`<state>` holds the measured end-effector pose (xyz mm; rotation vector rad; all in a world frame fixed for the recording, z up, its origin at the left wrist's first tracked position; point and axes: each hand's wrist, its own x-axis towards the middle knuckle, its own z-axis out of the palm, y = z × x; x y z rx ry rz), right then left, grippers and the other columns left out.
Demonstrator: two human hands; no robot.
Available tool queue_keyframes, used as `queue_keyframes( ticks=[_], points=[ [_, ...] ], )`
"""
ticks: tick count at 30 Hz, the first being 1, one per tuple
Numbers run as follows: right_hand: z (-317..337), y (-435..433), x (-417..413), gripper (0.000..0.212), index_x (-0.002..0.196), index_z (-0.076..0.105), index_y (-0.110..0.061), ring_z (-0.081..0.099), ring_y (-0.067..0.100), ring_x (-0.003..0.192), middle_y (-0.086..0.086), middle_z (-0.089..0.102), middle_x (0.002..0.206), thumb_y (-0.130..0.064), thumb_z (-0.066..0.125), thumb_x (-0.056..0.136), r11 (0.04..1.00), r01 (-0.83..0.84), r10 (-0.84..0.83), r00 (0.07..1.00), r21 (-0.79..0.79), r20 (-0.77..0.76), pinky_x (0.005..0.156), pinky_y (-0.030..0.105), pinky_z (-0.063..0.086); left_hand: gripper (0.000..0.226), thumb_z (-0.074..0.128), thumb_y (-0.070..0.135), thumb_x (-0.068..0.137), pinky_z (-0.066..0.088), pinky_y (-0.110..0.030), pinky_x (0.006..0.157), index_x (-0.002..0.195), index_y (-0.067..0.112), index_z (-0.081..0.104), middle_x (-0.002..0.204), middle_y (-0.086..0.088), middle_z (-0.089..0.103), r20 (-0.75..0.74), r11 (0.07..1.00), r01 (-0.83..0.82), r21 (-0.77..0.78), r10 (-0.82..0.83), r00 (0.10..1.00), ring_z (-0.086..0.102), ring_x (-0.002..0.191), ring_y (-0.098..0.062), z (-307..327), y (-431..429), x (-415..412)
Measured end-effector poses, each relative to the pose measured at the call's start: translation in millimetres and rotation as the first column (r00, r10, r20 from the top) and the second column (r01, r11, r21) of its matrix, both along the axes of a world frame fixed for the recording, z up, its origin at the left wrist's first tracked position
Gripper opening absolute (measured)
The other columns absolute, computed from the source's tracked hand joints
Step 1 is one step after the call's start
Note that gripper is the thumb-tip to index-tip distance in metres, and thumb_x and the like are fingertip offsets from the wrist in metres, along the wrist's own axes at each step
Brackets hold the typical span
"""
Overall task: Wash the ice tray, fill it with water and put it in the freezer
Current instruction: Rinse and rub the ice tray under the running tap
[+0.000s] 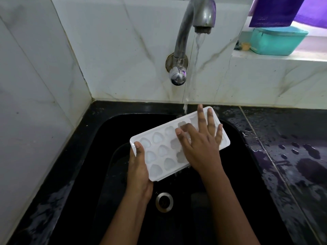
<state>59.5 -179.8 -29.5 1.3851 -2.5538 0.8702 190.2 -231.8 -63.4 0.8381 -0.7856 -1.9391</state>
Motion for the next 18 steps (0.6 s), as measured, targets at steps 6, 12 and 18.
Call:
queue_keyframes(
  ticks=[6,12,18],
  points=[
    [1,-5,14,0.073,0.134,0.046,-0.031,-0.030,0.009,0.139,-0.006,-0.017,0.158,-0.070,0.012,0.082,0.995,-0.054,0.057,0.998,0.079,-0.036,0.110,0.045,-0.020,0.056,0.045,0.056,0.086,0.056,-0.047,0.083,0.132,0.025,0.052,0.120,-0.008,0.069,-0.027,1.000,0.000,0.014,0.000,1.000,0.069,0.105,-0.028,2,-1,0],
    [-1,-3,6,0.062,0.120,0.057,-0.031,-0.019,0.014,0.144,-0.002,-0.008,0.159,-0.065,0.017,0.087,0.998,0.063,-0.063,0.996,0.002,-0.059,0.112,0.049,-0.014,0.054,0.047,0.058,0.084,0.053,-0.051,0.089,0.128,0.028,0.054,0.120,-0.006,0.069,0.016,0.999,0.029,-0.016,-0.029,0.999,0.068,0.107,-0.029,2,3,-3],
    [4,-4,5,0.073,0.131,0.049,-0.032,-0.031,0.001,0.136,-0.011,-0.015,0.157,-0.071,0.015,0.080,0.988,-0.153,0.150,0.986,0.031,0.070,0.111,0.043,-0.016,0.069,0.047,0.062,0.082,0.055,-0.048,0.086,0.138,0.022,0.048,0.123,-0.010,0.067,0.001,1.000,-0.007,0.012,0.007,1.000,0.068,0.107,-0.030,-1,-4,0]
  ],
)
